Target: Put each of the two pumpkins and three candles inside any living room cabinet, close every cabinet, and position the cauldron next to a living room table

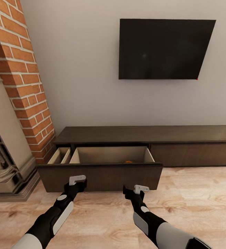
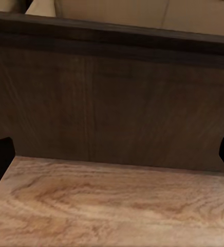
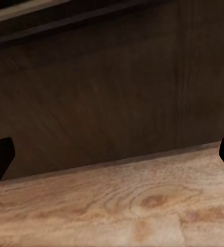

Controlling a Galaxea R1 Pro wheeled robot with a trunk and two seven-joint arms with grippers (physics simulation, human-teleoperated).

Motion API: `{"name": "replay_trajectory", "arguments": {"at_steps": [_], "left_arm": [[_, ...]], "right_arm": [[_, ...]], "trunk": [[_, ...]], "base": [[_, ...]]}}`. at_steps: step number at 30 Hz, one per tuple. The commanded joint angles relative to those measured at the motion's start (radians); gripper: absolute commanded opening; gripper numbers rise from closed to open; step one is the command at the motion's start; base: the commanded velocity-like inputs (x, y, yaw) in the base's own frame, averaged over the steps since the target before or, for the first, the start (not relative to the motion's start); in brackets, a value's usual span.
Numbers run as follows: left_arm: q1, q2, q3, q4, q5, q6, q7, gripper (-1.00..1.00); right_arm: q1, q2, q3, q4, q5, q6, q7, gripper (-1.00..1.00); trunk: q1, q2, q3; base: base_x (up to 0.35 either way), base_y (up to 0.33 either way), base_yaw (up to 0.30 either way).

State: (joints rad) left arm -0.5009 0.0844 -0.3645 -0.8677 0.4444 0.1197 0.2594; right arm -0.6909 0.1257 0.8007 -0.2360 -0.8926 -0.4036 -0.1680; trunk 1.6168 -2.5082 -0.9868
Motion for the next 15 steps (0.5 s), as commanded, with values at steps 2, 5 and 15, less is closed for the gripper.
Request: {"name": "replay_trajectory", "arguments": {"at_steps": [2,5,15], "left_arm": [[-0.001,0.002,-0.005,-0.002,0.008,0.003,0.009,1.00],[-0.001,0.001,-0.005,-0.001,0.008,0.003,0.009,1.00],[-0.001,0.001,-0.005,0.007,0.008,0.006,0.009,1.00]], "right_arm": [[-0.001,0.000,0.009,0.000,-0.005,-0.003,-0.007,1.00],[-0.001,0.000,0.009,0.000,-0.005,-0.004,-0.006,1.00],[-0.001,-0.001,0.009,-0.003,-0.003,-0.007,0.022,1.00]], "trunk": [[0.000,0.000,-0.001],[0.001,-0.001,-0.009],[0.005,-0.003,-0.044]], "base": [[0.010,0.000,0.000],[0.003,0.000,0.000],[0.000,0.000,0.000]]}}
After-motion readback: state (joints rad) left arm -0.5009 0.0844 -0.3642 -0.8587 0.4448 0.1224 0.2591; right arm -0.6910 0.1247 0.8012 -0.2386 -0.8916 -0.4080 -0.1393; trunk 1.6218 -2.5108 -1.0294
